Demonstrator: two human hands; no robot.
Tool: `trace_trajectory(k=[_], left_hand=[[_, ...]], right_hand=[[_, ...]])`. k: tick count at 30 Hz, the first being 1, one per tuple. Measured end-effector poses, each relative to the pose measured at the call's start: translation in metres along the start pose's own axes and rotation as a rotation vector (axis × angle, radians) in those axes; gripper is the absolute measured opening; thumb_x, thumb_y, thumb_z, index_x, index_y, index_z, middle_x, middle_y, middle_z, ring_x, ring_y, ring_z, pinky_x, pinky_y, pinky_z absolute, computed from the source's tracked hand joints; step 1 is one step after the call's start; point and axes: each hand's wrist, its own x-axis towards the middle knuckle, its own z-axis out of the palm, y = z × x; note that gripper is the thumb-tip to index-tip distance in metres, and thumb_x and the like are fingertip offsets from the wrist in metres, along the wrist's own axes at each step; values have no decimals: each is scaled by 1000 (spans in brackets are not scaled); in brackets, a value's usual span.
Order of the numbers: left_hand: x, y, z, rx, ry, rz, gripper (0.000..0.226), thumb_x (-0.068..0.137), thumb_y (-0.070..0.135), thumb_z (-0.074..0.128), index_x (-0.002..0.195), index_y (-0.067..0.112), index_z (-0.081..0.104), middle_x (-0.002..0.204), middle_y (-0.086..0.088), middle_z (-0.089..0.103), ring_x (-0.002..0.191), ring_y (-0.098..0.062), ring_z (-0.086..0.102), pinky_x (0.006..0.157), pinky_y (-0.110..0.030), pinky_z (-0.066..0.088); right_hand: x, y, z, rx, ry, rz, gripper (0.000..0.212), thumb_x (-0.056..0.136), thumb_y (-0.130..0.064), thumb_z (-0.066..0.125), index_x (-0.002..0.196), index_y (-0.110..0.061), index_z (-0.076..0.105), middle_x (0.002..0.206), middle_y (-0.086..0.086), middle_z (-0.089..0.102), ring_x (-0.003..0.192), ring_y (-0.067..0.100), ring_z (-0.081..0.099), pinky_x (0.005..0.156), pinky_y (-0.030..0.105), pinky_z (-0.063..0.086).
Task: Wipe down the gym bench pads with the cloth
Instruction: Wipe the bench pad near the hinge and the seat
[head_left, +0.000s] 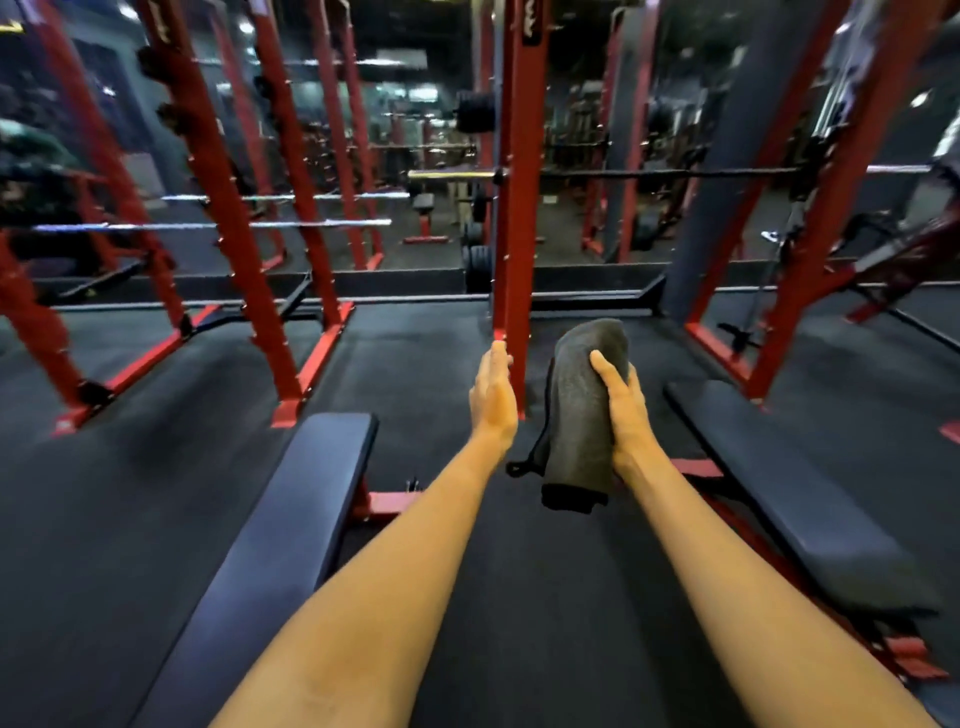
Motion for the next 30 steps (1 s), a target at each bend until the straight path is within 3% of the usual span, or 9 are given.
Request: trace_trajectory(k=[5, 15, 18, 21, 28, 30], left_hand=[[62, -6, 78, -14, -81, -22, 47, 102, 41, 28, 135, 15, 48, 133, -6, 52, 125, -20, 45, 110, -38, 30], [165, -41, 193, -22, -220, -48, 40, 102, 44, 27, 126, 23, 52, 128, -1, 53, 127, -21, 43, 111, -43, 28], [207, -59, 217, -9, -245, -66, 45, 102, 43, 26, 131, 17, 50, 131, -2, 53, 126, -19, 44, 111, -42, 29], [257, -78, 248, -6, -322, -86, 47, 102, 43, 26, 133, 17, 49, 134, -4, 52, 126, -19, 44, 112, -43, 28], [362, -107, 317, 0, -474, -103, 48, 102, 45, 25, 136, 19, 47, 134, -2, 51, 129, -20, 41, 114, -46, 23], [388, -114, 337, -5, -536, -95, 48, 102, 45, 26, 137, 19, 46, 136, -2, 51, 129, -19, 42, 114, -44, 25]], right_hand=[[81, -35, -32, -3, 52, -75, 41, 91, -34, 63, 129, -25, 50, 115, 5, 63, 93, 18, 64, 68, 32, 53], [215, -62, -80, -76, 142, -107, 43, 88, -34, 66, 129, -28, 52, 118, 3, 64, 104, 22, 64, 88, 40, 54], [256, -61, -91, -100, 168, -110, 30, 88, -33, 67, 116, -33, 55, 115, 1, 66, 101, 19, 65, 83, 36, 55], [306, -61, -102, -113, 237, -131, 42, 88, -33, 67, 127, -31, 51, 111, -3, 65, 98, 16, 65, 75, 30, 54], [411, -61, -116, -56, 426, -152, 49, 86, -34, 70, 131, -30, 51, 119, 6, 65, 105, 27, 65, 92, 51, 53], [437, -61, -124, -55, 493, -165, 53, 85, -36, 71, 133, -29, 49, 121, 6, 64, 106, 26, 64, 93, 49, 52]])
